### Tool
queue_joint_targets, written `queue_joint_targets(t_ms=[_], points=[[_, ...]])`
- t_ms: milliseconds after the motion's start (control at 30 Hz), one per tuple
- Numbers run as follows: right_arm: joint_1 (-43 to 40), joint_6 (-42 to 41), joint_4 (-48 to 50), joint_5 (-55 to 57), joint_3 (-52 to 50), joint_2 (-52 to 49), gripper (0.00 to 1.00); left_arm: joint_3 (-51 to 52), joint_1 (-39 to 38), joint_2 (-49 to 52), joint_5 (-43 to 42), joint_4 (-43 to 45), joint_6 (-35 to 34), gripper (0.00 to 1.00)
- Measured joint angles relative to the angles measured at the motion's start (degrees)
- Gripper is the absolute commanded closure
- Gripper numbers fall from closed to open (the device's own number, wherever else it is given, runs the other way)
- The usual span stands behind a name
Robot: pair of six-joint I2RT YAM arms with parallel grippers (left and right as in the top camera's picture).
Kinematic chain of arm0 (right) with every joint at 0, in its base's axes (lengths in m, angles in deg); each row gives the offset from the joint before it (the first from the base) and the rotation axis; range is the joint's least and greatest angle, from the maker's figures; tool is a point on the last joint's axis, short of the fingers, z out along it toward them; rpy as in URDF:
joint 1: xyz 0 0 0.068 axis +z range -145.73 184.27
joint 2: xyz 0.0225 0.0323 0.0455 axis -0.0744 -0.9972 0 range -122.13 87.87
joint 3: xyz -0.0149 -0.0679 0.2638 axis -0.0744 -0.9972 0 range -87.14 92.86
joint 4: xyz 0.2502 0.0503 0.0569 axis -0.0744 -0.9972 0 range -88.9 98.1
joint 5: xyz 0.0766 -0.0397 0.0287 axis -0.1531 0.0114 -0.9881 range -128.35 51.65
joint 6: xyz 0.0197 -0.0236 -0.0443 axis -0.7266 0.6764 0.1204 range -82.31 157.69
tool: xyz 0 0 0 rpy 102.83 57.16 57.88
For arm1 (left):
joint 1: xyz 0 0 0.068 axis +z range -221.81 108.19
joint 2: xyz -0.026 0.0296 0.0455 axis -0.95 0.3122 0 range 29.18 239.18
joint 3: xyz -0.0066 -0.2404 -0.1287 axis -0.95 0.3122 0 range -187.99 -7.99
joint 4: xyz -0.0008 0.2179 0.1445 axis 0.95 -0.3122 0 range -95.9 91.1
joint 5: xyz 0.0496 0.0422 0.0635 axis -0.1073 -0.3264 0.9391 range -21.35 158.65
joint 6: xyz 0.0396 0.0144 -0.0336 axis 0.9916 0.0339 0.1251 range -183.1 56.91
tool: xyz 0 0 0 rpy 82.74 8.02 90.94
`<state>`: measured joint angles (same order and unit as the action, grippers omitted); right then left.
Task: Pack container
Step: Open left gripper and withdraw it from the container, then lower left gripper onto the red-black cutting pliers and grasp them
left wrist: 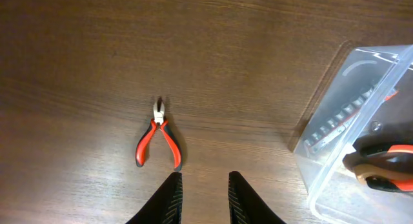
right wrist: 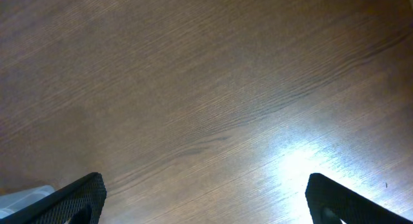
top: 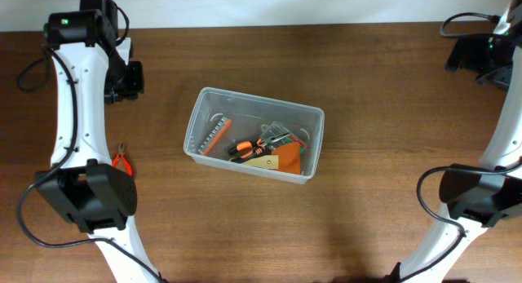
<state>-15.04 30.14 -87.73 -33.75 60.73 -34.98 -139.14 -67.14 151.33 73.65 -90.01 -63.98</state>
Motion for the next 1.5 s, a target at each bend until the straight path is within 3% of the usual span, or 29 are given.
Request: queue_joint_targets(t_ms=[167,467,900,1500], points=[[0.0,0.0,0.0,0.0,0.0,0.0,0.01,0.02,-0.02,-3.32,-0.02,1.66,0.48,0.75],[0.0,-0.02,0.0,0.0,0.0,0.0,0.01,3.37,1.44,-18.23,-0.02,7.65,2.67,0.74],[0.0,0.0,0.0,0.02,0.0,0.0,0.01,44.3,8.02,-18.62,-3.54,27.56,3.04,0.74],[0.0,-0.04,0.0,0.0,0.0,0.0,0.01,63.52,10.54,-18.64,-3.04,42.91,1.97,0.7]])
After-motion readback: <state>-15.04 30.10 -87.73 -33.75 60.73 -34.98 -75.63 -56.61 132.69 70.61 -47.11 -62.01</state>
